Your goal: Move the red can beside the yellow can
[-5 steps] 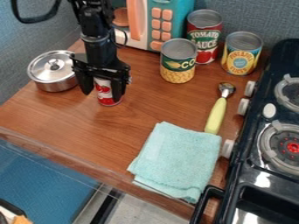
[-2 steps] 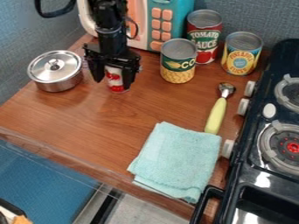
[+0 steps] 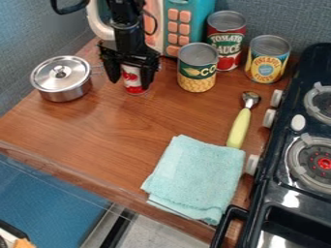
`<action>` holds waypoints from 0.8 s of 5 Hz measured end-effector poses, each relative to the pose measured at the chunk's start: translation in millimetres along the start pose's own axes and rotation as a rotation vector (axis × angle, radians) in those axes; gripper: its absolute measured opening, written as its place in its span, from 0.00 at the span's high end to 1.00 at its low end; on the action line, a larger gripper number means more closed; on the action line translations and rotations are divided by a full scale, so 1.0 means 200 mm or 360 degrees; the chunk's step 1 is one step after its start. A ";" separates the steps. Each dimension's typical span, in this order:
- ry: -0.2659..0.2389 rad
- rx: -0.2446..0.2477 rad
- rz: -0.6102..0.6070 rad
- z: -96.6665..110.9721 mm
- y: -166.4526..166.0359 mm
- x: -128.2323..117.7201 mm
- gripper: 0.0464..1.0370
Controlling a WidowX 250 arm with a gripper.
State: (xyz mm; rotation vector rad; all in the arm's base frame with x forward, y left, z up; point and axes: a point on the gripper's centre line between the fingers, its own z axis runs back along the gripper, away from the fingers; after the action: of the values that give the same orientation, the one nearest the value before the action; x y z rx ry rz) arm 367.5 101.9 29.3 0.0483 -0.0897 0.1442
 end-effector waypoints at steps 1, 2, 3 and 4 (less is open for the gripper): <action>0.0019 -0.0001 0.0009 -0.01 0.00 0.05 0.04; 0.0037 -0.0020 0.0020 -0.01 0.00 0.11 0.04; 0.0059 -0.0047 0.0023 -0.01 -0.01 0.16 0.04; 0.0075 -0.0062 0.0018 -0.01 -0.02 0.15 0.04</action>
State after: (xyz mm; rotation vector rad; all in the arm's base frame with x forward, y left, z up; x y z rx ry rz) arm 397.8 102.4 30.9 0.0054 -0.0458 0.1547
